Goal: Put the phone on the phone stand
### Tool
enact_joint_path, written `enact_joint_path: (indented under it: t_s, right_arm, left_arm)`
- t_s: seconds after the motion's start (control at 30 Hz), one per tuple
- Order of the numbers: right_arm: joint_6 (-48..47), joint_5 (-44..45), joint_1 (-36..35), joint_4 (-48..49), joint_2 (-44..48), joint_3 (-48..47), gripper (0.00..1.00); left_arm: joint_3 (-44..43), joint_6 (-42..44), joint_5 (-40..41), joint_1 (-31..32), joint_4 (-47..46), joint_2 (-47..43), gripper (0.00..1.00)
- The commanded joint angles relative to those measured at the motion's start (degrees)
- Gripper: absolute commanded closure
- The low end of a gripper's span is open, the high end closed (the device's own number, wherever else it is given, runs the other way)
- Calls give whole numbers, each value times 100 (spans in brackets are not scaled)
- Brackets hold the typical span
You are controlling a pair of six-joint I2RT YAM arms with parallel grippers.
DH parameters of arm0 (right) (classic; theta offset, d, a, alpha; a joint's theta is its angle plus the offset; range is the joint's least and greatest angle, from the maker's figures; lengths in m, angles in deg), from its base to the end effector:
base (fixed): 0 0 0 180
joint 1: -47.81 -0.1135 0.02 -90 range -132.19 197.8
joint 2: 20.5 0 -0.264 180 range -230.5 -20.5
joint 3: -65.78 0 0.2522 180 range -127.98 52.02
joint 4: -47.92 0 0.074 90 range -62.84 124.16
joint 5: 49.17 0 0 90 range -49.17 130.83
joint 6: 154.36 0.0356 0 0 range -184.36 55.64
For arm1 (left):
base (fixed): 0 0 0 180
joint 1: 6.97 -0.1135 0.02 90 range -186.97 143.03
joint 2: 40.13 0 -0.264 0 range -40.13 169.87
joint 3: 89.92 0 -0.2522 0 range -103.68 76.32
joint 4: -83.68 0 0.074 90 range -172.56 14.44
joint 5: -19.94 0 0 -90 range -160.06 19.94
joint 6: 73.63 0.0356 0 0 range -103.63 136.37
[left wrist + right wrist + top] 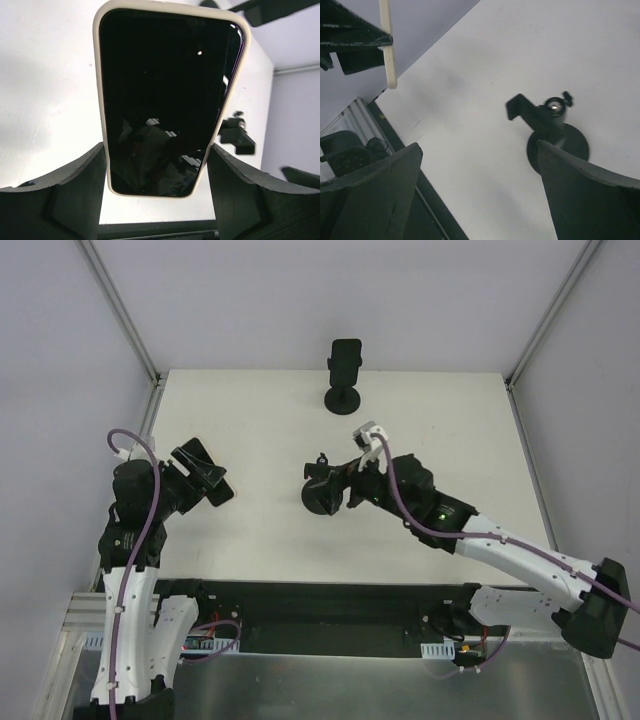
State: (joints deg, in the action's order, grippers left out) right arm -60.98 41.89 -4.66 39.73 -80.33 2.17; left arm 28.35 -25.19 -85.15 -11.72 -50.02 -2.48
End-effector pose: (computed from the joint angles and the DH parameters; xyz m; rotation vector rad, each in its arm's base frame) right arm 0.1517 0.1965 0.3499 -0.6924 1.5512 0.7226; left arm 0.1418 0.0025 0.3367 -0.6225 1.9077 -0.6751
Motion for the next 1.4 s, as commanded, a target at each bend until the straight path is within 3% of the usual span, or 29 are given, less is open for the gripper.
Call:
enact_joint_path:
  t_s: [0.0, 0.23, 0.5, 0.7, 0.8, 0.83, 0.9, 0.93, 0.97, 1.1, 1.13, 1.27, 1.37]
  right_arm:
    - [137, 26, -702, 813, -651, -596, 1]
    - [514, -607, -1370, 1755, -1829, -1183, 14]
    - [980, -396, -1644, 1501, -2963, -2143, 23]
    - [1042, -352, -1688, 1237, -3666, -2810, 37]
    - [1025, -440, -1714, 1175, -3895, -3039, 55]
    - [1016, -457, -1723, 1158, -3930, -3075, 69]
    - [998, -466, -1740, 1158, -3975, -3110, 81]
    - [1007, -449, -1732, 1201, -3975, -3093, 93]
    - [990, -440, -1740, 1228, -3957, -3067, 98]
    - [876, -344, -1749, 1491, -3808, -2795, 99]
    - [762, -265, -1758, 1761, -3729, -2542, 99]
    - [332, -264, -1758, 2650, -3133, -1751, 99]
    - [-29, -457, -1758, 3187, -2764, -1179, 99]
  left_arm:
    - [-450, 166, -520, 159, -186, -354, 100]
    - [-415, 113, -890, 379, -177, -557, 100]
    - [-161, 201, -908, 449, -256, -522, 100]
    - [-117, 192, -987, 458, -256, -496, 100]
    - [-143, 183, -1171, 449, -265, -425, 100]
    - [-152, 201, -1215, 458, -265, -416, 100]
    - [-213, 280, -1215, 458, -256, -451, 100]
    - [-231, 332, -1181, 458, -256, -477, 100]
    - [-300, 350, -1172, 449, -256, -513, 100]
    - [-442, 333, -1460, 449, -248, -399, 100]
    - [-468, 350, -1592, 458, -256, -338, 93]
    - [-669, 412, -2068, 449, -265, -126, 42]
    - [-793, 491, -2164, 449, -300, -135, 36]
